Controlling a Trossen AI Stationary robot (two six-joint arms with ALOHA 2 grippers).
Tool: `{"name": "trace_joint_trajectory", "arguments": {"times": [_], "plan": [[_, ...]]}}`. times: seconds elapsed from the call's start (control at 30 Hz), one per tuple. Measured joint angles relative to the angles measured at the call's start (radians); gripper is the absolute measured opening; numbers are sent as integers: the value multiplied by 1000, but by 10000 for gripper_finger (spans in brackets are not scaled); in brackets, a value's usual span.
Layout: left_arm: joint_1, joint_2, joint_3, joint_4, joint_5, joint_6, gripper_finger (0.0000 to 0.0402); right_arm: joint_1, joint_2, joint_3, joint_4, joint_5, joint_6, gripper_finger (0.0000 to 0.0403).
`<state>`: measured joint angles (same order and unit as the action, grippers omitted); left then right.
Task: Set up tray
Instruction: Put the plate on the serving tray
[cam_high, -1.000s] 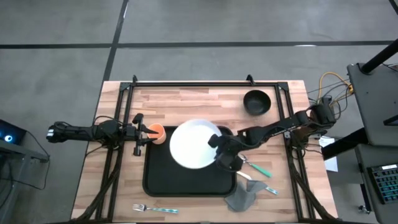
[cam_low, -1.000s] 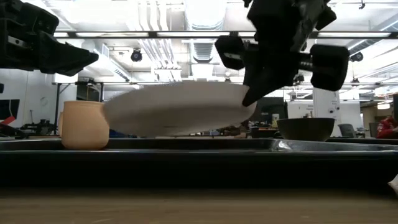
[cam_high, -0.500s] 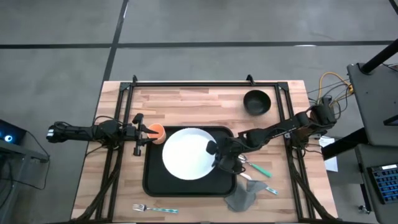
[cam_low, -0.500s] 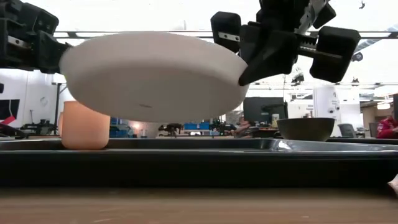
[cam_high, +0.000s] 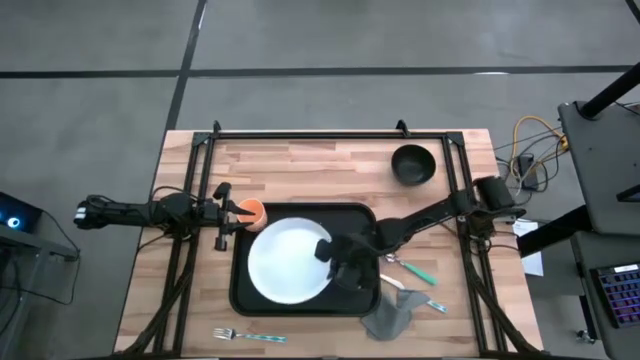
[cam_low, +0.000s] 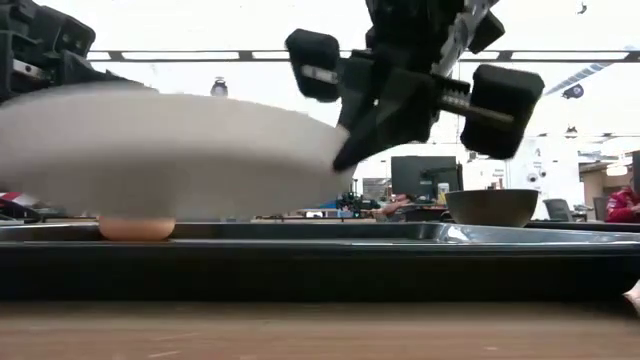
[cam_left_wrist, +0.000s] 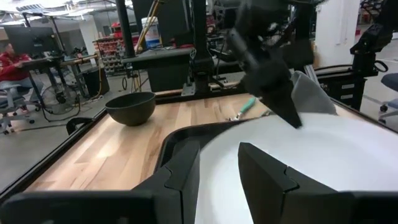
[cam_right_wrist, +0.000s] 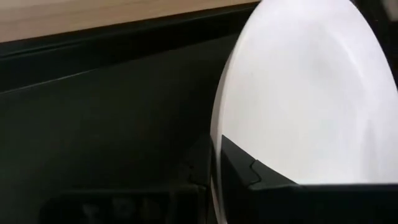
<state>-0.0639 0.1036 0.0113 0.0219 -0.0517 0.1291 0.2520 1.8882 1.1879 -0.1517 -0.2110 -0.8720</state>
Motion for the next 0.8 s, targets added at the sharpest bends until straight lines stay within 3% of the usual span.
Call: {"name": "trace_joint_trajectory", "arguments": {"times": [0.33, 0.8], "plan": [[0, 5, 0, 0, 0, 0, 93, 4, 161, 148, -30, 1, -15, 8], [0, 16, 0, 0, 0, 0, 93, 6, 224, 194, -3, -1, -23, 8]]}}
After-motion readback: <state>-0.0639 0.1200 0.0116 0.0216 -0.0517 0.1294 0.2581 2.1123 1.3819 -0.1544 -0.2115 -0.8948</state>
